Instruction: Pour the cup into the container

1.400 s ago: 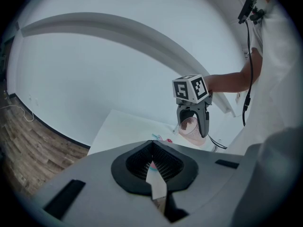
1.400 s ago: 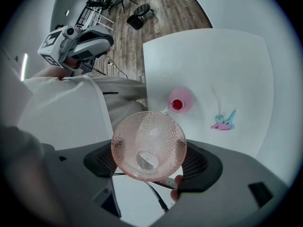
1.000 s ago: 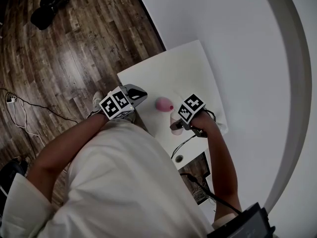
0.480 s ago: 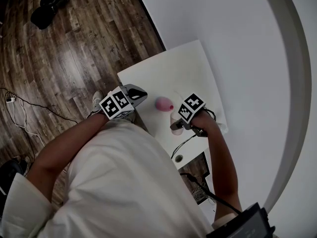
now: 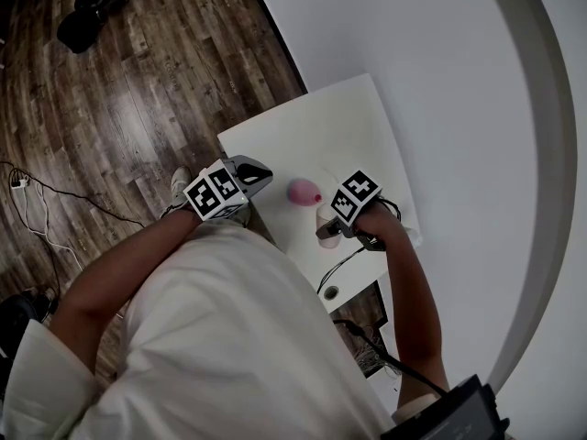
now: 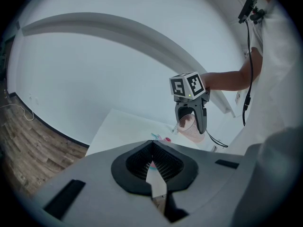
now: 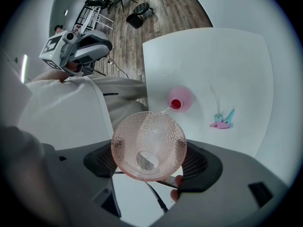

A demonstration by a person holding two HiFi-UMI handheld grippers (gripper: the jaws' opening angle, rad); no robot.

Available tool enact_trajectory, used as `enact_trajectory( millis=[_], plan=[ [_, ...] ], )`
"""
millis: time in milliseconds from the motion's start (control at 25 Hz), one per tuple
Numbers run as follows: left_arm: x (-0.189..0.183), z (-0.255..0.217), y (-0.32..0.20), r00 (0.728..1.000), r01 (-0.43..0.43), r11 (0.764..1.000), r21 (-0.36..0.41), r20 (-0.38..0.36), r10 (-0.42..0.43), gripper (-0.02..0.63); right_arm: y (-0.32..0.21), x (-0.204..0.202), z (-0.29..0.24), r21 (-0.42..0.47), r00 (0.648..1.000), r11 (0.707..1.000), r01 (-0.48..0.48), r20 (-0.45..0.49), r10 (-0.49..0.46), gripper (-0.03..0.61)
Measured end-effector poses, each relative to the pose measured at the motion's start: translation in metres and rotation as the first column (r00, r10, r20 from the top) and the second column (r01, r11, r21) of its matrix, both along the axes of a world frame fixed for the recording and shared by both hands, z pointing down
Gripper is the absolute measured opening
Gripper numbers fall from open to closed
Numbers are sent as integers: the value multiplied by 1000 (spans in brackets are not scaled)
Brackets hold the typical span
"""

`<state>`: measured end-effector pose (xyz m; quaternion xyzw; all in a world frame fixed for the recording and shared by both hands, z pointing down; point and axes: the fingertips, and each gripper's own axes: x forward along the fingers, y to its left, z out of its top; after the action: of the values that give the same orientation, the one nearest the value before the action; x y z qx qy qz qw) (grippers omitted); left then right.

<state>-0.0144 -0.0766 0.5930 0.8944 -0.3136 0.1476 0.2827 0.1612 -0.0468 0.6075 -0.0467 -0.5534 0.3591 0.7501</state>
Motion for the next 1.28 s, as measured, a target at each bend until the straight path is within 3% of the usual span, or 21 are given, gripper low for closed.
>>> enact_trajectory(
  millis=[1280],
  plan=[
    [1, 5, 3, 1000, -3, 1000, -4, -6, 3, 11, -2, 0, 0, -19, 1000, 1000, 15, -20, -15, 385]
  ],
)
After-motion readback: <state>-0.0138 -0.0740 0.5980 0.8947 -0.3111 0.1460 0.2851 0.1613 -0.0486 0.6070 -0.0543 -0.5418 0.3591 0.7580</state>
